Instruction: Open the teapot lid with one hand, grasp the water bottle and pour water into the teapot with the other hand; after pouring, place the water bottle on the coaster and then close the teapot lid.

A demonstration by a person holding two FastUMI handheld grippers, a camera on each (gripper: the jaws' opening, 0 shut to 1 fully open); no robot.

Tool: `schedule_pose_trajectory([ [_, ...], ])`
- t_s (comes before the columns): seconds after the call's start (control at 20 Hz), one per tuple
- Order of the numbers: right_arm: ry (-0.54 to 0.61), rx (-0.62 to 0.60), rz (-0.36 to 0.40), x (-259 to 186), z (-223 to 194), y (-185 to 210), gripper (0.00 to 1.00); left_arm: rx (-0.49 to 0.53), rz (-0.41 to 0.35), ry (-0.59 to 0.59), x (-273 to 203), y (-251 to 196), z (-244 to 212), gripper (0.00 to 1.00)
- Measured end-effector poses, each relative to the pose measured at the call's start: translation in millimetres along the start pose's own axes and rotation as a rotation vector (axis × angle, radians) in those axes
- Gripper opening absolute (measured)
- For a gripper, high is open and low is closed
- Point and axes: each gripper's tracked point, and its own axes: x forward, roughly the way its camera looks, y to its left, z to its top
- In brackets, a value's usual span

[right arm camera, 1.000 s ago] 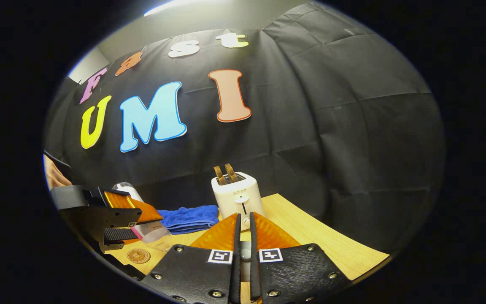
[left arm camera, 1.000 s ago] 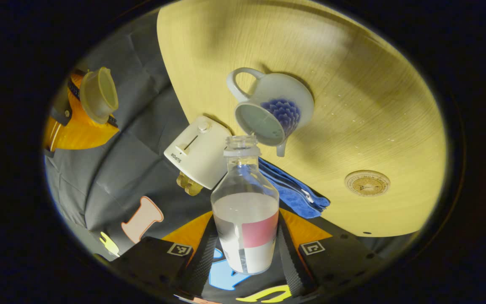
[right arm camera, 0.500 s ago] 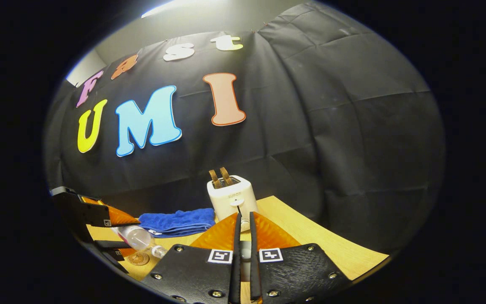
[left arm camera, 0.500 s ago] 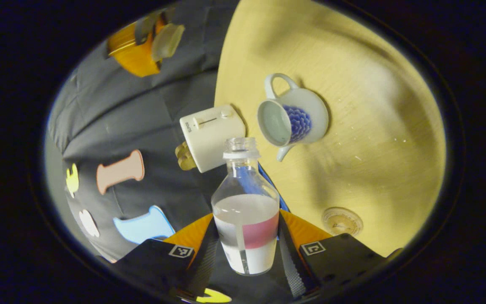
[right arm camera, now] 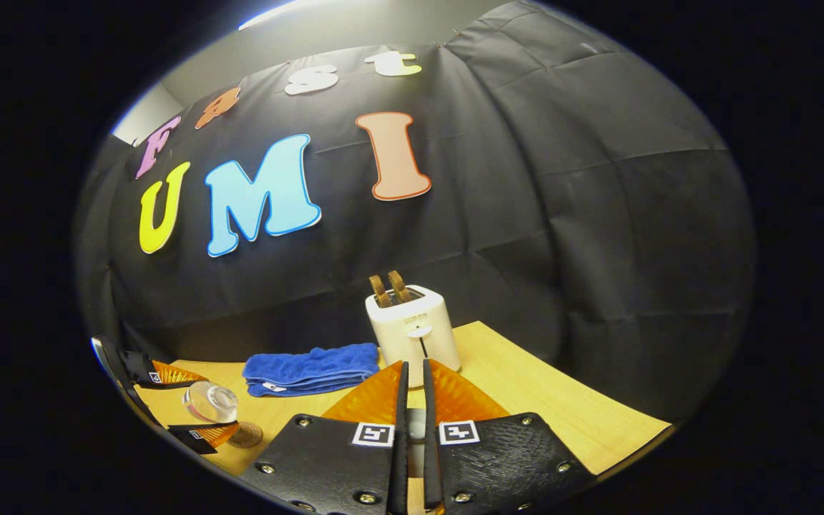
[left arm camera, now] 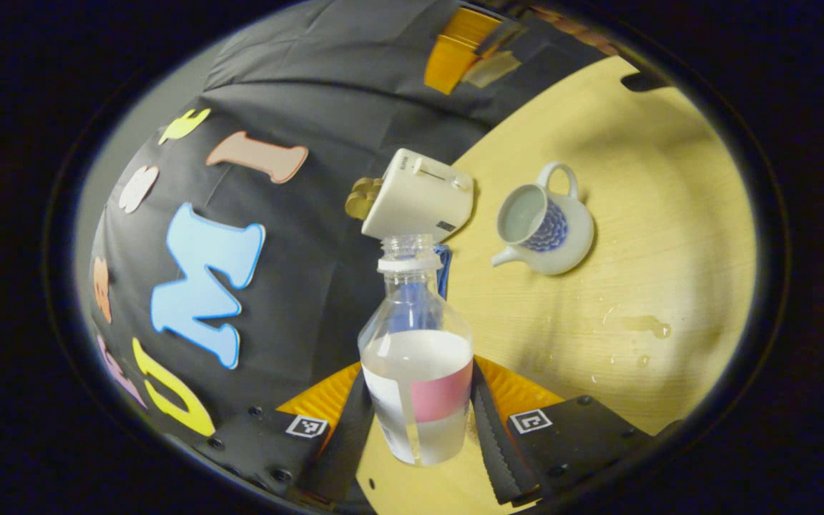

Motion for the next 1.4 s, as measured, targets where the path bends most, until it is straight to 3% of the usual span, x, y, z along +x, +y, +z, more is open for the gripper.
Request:
schedule_pose_trajectory([
  [0.3,0.016,-0.043,0.029,5.0,-8.8,16.9,0.08,-0.400,0.084,-0.048,-12.0,16.1,-19.2,0.84],
  [0.5,0.025,-0.055,0.052,6.4,-12.9,26.3,0.08,-0.787,0.133,-0.112,-8.7,36.2,-32.7,0.84],
  [0.6,0.029,-0.066,0.051,7.5,-14.5,27.3,0.08,-0.916,0.160,-0.136,-2.9,42.3,-39.2,0.84],
  [0.85,0.034,-0.080,0.050,9.5,-16.8,29.4,0.08,-1.040,0.222,-0.175,10.1,53.5,-55.8,0.82],
  [1.1,0.038,-0.083,0.046,9.8,-18.4,29.1,0.08,-1.086,0.211,-0.168,23.5,44.0,-69.5,0.83],
  [1.4,0.042,-0.091,0.050,10.5,-20.9,32.5,0.08,-1.069,0.206,-0.173,22.9,44.9,-66.7,0.87],
])
